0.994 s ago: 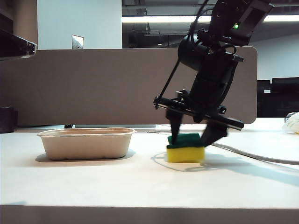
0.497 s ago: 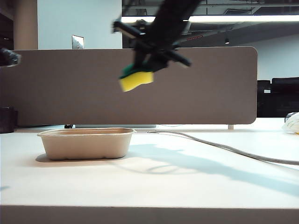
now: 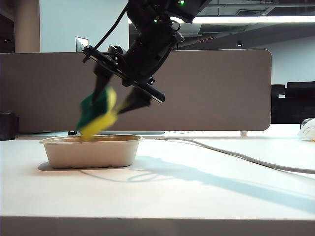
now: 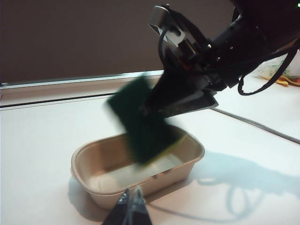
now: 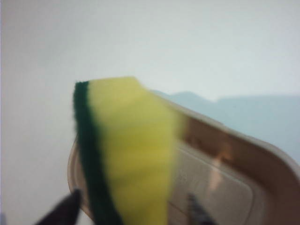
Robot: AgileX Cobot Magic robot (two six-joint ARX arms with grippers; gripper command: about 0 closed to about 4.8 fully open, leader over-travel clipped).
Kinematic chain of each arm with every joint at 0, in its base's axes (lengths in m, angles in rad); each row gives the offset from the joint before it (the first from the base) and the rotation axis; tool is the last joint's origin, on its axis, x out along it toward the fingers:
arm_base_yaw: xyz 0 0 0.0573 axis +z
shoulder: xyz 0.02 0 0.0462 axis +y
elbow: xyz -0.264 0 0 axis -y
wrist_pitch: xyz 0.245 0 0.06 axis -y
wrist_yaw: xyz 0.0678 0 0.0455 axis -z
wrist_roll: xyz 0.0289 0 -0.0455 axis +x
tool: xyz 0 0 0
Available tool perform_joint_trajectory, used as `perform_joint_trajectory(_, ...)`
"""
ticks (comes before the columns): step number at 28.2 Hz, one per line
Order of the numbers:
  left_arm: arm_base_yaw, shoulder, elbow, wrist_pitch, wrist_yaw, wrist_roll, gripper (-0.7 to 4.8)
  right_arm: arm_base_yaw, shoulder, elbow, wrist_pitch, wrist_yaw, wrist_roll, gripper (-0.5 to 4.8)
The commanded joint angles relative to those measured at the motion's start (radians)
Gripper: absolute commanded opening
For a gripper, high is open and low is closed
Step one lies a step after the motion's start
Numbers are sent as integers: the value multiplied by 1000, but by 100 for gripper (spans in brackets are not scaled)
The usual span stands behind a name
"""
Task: Pick up the cleaning sponge from the table and place it into the paper lunch box.
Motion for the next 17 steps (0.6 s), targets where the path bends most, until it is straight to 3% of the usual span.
perform_joint_trajectory(1,1,0,1,13,4,1,-6,1,-3,6,0,-3,2,266)
perform_joint_trajectory(7,1,0,1,13,4,1,-5,-2,-35,6,-45,-11,1,261)
perform_joint_trajectory(9,1,0,1,13,4,1,-5,-5,-87,6,-66,50,-36,129)
perform_joint_trajectory(10,1,0,1,13,4,1,-5,-6,-123,6,-80,81,-79,-11)
perform_joint_trajectory(13,3,0,1,13,4,1,-5,-5,-237,6,-156,209,-168,-5)
perform_joint_trajectory(16,39,0,1,13,6,1,-5,23,-369,1,-261,488,-323,-5)
perform_joint_trajectory(17,54,1,1,13,6,1,-5,27,-397,1,-274,523,-341,-5)
